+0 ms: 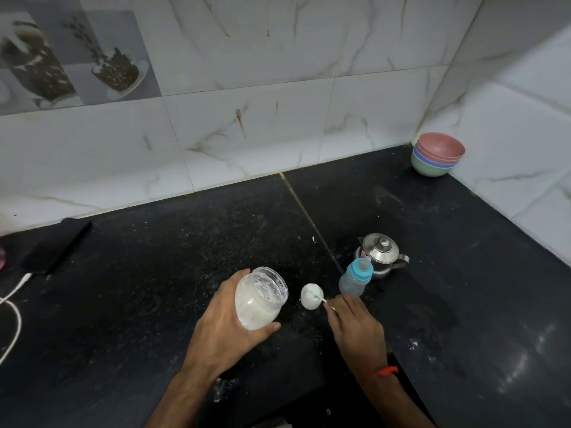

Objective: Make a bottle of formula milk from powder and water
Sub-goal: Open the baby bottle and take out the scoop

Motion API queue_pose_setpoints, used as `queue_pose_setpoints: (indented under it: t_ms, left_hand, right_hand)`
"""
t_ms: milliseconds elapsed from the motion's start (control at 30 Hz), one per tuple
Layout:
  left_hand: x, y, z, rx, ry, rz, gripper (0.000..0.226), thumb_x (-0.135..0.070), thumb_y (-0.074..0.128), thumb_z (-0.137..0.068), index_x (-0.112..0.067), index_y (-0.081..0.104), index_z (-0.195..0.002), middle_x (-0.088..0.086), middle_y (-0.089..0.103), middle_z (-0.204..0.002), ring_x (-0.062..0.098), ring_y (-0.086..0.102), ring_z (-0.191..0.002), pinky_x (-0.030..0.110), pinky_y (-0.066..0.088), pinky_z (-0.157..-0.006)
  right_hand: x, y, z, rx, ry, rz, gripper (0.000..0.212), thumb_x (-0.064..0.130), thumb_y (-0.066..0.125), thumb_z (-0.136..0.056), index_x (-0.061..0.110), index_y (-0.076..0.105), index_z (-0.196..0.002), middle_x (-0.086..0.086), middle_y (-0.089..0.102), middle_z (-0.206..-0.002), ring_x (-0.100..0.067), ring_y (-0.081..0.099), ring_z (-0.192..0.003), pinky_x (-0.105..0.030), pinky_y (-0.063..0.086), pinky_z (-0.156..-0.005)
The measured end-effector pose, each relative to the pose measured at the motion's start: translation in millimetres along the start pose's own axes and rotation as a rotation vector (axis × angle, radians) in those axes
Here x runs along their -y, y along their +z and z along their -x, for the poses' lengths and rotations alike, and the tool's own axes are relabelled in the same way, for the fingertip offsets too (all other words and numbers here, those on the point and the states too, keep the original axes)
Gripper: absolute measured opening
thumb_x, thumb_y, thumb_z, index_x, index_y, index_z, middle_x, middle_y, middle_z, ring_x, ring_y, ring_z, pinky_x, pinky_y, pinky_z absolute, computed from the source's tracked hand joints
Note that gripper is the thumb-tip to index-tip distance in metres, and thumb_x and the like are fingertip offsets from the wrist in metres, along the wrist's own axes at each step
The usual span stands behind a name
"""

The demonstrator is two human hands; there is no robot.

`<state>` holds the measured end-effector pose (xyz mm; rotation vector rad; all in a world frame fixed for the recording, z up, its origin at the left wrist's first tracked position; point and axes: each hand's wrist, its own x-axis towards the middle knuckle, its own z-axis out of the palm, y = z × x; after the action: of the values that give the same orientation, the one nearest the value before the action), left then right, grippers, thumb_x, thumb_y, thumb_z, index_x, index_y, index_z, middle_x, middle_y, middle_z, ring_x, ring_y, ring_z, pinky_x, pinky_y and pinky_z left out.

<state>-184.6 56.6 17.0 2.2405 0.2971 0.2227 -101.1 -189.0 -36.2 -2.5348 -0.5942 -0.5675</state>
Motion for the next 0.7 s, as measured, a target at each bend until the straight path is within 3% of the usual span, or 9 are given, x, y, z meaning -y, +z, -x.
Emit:
queue_pose_setpoints:
  t_ms: [167,300,467,600,700]
  left_hand:
    - [1.0,-2.7,-1.8,0.0,-0.01,0.002,0.111,-0.065,0.093,-0.056,-0.048,0.033,-0.148,-0.028,0.046,-0.146,0.004,0.049,-0.133,0.041,0.054,-0.104]
    - [0.0,-1.4,-2.3,0.007,0.001,-0.008,0.111,-0.064,0.093,-0.056,-0.05,0.032,-0.147,-0.03,0.045,-0.145,0.003,0.048,-0.133,0.038,0.053,-0.104]
    - [-1.2,0.7,-3.1,0.007,0.008,0.003,0.111,-0.065,0.093,-0.055,-0.05,0.032,-0.147,-0.03,0.045,-0.144,0.003,0.049,-0.132,0.036,0.052,-0.104]
    - [-3.0,2.4,-3.6,0.012,0.013,0.003,0.112,-0.065,0.093,-0.055,-0.05,0.032,-0.148,-0.029,0.046,-0.146,0.003,0.049,-0.133,0.038,0.053,-0.104]
    - [-2.9,2.6,-4.5,0.013,0.015,0.018,0.112,-0.065,0.093,-0.055,-0.05,0.032,-0.147,-0.028,0.046,-0.146,0.004,0.049,-0.134,0.039,0.053,-0.105]
  right_hand:
    - [-4.9,-0.5,-1.4,-0.061,-0.034,-0.068,0.01,0.017,0.069,-0.092,0.011,0.075,-0.094,-0.002,0.072,-0.093,-0.017,0.068,-0.082,-0.031,0.059,-0.072]
    - [-6.3,4.9,-1.0,0.015,-0.022,-0.077,0.02,0.025,0.056,-0.095,0.014,0.073,-0.092,0.001,0.069,-0.091,-0.016,0.066,-0.08,-0.035,0.06,-0.066]
    - [-7.3,-3.1,-2.9,-0.045,-0.036,-0.119,0.022,0.023,0.058,-0.096,0.009,0.075,-0.096,-0.002,0.071,-0.096,-0.013,0.067,-0.086,-0.027,0.058,-0.077]
    - [-7.0,0.7,-0.8,0.059,-0.01,-0.123,0.021,0.025,0.055,-0.096,0.014,0.073,-0.095,0.002,0.069,-0.094,-0.011,0.064,-0.082,-0.029,0.059,-0.07]
    - [-6.9,-1.7,-5.3,0.07,0.07,-0.169,0.006,0.018,0.067,-0.094,0.016,0.073,-0.094,0.006,0.068,-0.09,-0.004,0.06,-0.078,-0.022,0.054,-0.069]
